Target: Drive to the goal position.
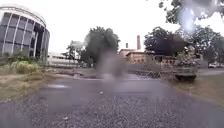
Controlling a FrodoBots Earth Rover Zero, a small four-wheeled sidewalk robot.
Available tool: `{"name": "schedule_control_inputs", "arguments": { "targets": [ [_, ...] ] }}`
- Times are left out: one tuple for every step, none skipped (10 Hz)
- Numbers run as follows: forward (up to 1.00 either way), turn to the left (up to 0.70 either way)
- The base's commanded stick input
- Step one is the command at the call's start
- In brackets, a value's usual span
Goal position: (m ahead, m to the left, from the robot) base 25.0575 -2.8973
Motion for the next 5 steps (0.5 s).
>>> {"name": "schedule_control_inputs", "arguments": {
  "targets": [
    [0.70,0.00],
    [0.70,0.00],
    [0.70,0.00],
    [0.70,0.00],
    [0.70,0.00]
  ]
}}
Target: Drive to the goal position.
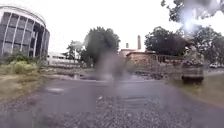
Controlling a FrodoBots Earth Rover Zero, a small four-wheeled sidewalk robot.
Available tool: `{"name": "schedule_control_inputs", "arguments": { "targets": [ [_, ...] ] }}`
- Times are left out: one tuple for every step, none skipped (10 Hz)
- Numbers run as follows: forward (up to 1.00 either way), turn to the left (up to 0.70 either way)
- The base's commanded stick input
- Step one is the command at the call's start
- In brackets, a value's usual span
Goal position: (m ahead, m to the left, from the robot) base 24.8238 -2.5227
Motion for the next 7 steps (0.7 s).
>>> {"name": "schedule_control_inputs", "arguments": {
  "targets": [
    [0.70,0.00],
    [0.70,0.00],
    [0.70,0.00],
    [0.70,0.00],
    [0.70,0.00],
    [0.70,0.00],
    [0.70,0.00]
  ]
}}
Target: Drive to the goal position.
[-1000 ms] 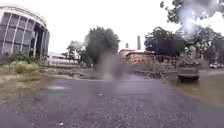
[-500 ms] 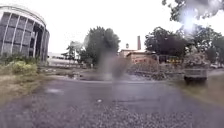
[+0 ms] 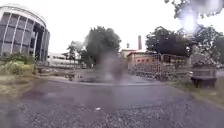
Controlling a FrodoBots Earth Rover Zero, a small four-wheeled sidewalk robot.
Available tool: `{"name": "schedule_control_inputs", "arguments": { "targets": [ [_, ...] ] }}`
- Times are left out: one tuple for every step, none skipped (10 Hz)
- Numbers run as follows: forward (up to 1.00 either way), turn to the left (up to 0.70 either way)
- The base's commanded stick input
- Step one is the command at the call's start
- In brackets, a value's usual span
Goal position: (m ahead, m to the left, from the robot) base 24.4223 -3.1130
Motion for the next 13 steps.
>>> {"name": "schedule_control_inputs", "arguments": {
  "targets": [
    [0.70,0.00],
    [0.70,0.00],
    [0.70,0.00],
    [0.70,0.00],
    [0.70,0.00],
    [0.70,0.00],
    [0.70,0.00],
    [0.70,0.00],
    [0.70,0.00],
    [0.70,0.00],
    [0.70,0.00],
    [0.70,0.00],
    [0.70,0.00]
  ]
}}
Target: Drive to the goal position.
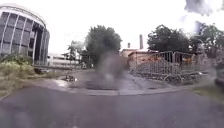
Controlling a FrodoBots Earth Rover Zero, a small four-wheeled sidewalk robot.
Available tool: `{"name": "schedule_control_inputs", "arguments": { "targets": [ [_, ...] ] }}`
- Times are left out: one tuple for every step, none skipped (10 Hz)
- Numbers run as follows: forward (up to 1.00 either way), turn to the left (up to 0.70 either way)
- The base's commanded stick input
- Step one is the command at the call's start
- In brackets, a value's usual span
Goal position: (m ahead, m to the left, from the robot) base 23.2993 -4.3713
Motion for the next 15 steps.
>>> {"name": "schedule_control_inputs", "arguments": {
  "targets": [
    [0.70,0.00],
    [0.70,0.00],
    [0.70,0.00],
    [0.70,0.00],
    [0.70,0.00],
    [0.70,0.00],
    [0.70,0.00],
    [0.70,0.00],
    [0.70,0.00],
    [0.70,0.00],
    [0.70,0.00],
    [0.70,0.00],
    [0.70,0.00],
    [0.70,0.00],
    [0.70,0.00]
  ]
}}
